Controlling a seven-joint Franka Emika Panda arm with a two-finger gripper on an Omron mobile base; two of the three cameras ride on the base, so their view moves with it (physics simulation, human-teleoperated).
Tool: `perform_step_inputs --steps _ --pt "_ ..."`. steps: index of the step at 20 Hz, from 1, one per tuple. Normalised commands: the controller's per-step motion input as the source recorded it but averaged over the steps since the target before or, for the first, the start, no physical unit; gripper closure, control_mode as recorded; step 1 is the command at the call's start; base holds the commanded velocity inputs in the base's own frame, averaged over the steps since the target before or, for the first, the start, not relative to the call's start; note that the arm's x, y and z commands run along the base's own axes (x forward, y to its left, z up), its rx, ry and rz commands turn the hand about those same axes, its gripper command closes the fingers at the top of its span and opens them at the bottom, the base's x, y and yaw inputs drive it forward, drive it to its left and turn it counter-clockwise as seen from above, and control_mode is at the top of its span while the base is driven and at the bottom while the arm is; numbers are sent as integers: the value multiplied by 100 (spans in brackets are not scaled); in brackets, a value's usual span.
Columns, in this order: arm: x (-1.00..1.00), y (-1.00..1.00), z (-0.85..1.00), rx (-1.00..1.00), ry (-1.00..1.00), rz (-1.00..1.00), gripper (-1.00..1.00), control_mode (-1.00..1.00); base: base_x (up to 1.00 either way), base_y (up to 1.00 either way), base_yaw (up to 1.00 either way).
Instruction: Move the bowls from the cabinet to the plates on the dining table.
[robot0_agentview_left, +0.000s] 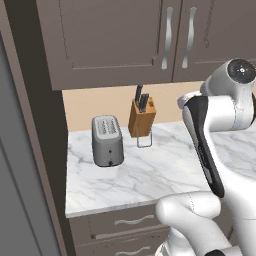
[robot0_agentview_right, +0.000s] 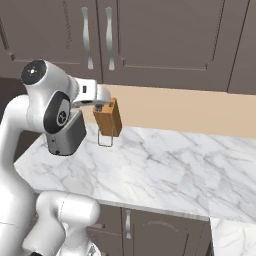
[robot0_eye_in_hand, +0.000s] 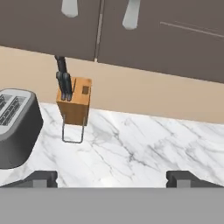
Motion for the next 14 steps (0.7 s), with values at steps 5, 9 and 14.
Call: perform_step_inputs --steps 5,9,14 --pt "-4 -7 54 0 -16 0 -100 -100 0 0 0" --pt "0 0 58 0 -12 0 -100 -100 0 0 0" --pt "0 0 46 0 -7 2 -100 -100 0 0 0"
